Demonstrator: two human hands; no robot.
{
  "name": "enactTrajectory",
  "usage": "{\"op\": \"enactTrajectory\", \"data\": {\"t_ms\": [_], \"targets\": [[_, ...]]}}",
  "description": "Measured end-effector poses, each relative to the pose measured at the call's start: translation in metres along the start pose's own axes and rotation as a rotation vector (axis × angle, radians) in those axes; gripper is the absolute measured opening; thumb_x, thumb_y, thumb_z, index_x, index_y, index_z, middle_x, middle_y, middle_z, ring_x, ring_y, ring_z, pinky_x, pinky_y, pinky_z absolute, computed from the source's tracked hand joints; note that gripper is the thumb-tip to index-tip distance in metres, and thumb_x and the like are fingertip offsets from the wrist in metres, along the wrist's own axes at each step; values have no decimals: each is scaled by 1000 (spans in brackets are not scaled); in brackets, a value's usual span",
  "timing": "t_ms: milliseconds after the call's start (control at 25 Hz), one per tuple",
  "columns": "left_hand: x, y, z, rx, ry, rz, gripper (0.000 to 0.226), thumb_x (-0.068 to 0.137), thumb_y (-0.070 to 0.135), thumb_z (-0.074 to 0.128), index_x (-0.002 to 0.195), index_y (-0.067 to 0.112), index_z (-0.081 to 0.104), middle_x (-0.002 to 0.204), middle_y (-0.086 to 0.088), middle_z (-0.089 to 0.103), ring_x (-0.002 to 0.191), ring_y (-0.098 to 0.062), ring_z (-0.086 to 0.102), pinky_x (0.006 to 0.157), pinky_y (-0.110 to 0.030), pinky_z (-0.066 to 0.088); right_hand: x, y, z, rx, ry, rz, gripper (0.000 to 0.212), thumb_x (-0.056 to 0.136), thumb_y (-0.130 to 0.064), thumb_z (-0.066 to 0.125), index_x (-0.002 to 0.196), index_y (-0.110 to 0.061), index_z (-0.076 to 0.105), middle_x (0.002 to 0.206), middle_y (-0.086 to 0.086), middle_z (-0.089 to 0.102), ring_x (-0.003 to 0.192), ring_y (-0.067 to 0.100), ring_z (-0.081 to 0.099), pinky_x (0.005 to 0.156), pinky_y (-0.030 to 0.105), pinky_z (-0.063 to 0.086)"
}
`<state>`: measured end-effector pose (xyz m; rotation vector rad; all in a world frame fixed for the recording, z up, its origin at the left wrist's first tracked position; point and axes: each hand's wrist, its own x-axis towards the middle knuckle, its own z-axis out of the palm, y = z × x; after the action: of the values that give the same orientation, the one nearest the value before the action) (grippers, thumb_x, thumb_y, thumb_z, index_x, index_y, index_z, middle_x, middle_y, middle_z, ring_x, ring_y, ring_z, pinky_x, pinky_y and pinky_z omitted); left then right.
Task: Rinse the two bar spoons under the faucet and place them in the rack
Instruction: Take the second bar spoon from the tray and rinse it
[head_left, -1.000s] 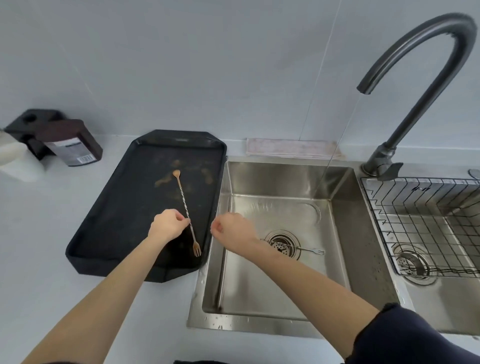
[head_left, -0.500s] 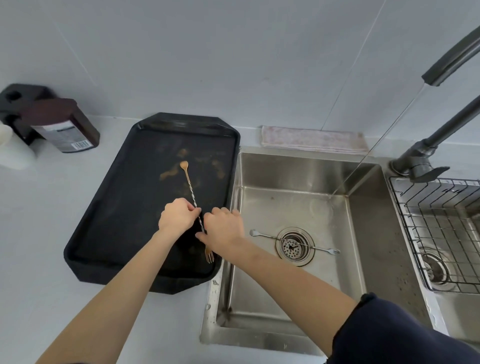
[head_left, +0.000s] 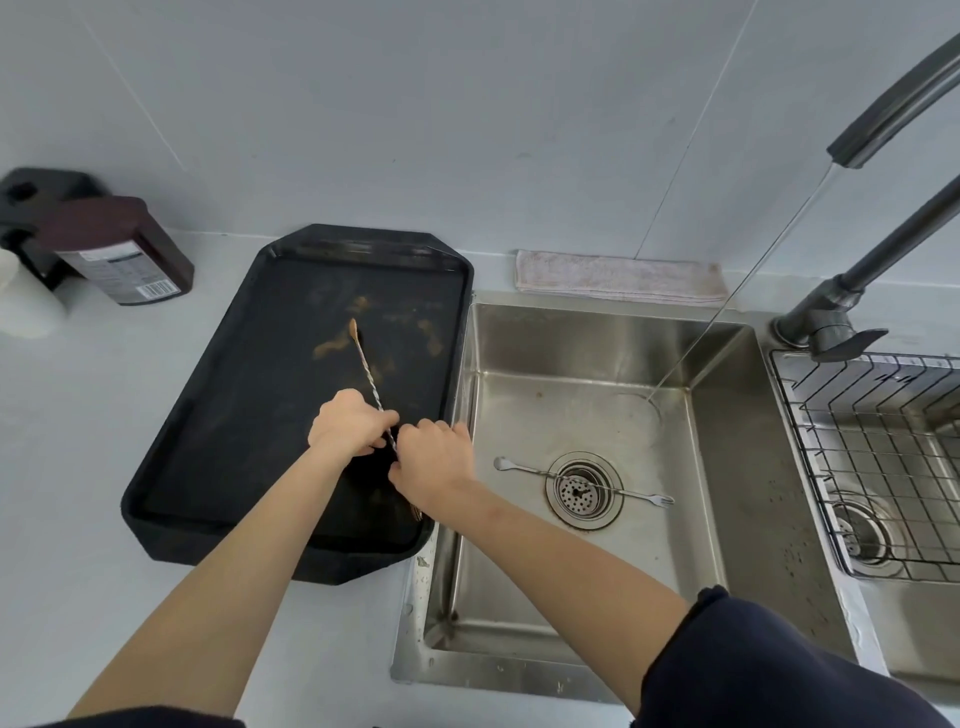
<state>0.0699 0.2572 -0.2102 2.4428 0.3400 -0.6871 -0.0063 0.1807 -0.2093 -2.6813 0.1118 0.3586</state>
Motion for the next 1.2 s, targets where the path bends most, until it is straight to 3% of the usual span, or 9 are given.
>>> {"op": "enactTrajectory", "data": {"t_ms": [160,280,400,520,600,720,840,960,1200], "targets": [[-12,7,-7,-225,-21,84,8,86,11,56,87,5,61,87,-10,63,77,-16,62,73,-29,53,-1,8,-7,313,-6,118,17,87,-14,51,101,-8,56,104,16,66,97,35,60,82,41,49],[-24,23,-8,-368,-74,183,7,87,8,53,91,8,59,84,-6,63,71,-7,59,64,-19,49,-6,22,-15,493,47,160,17,87,-17,55,102,-11,57,101,13,68,96,30,62,84,42,54],[-41,42,2,-516,-180,224,8,88,8,53,86,13,59,82,-1,62,78,-8,61,67,-18,49,-20,44,-26,589,126,188,20,87,-18,58,106,-10,60,98,9,70,96,25,63,88,39,53],[-62,60,20,-535,-276,274,15,88,8,53,78,17,59,80,-1,62,79,-11,60,71,-19,49,-40,70,-35,642,179,233,18,87,-17,58,102,-8,63,94,11,70,84,21,61,78,30,48],[-72,73,35,-507,-312,300,9,89,12,53,84,13,61,80,-2,62,75,-10,60,73,-21,48,-53,87,-39,674,201,283,17,87,-18,58,99,-8,64,92,12,71,83,22,63,74,28,45],[-88,97,57,-548,-360,313,16,91,18,53,103,10,60,78,-1,62,74,-11,60,75,-21,49,-73,119,-42,669,209,361,14,84,-20,61,94,-12,65,80,0,62,79,18,57,73,30,45],[-104,120,79,-594,-394,296,14,91,18,52,103,13,58,81,1,63,72,-10,60,72,-20,47,-91,151,-41,635,189,414,3,82,-23,62,79,-24,63,77,-4,59,84,22,61,75,32,48],[-115,141,101,-582,-413,325,19,93,16,48,108,13,59,94,-4,64,74,-8,61,72,-19,47,-105,180,-42,622,191,461,30,82,-23,63,59,-33,47,75,-3,59,88,25,63,76,33,50],[-123,190,127,-607,-397,362,25,95,15,42,113,12,59,96,1,67,78,-6,63,75,-20,49,-121,232,-48,590,180,470,35,83,-25,63,57,-36,42,78,-4,60,89,23,65,74,33,50]]}}
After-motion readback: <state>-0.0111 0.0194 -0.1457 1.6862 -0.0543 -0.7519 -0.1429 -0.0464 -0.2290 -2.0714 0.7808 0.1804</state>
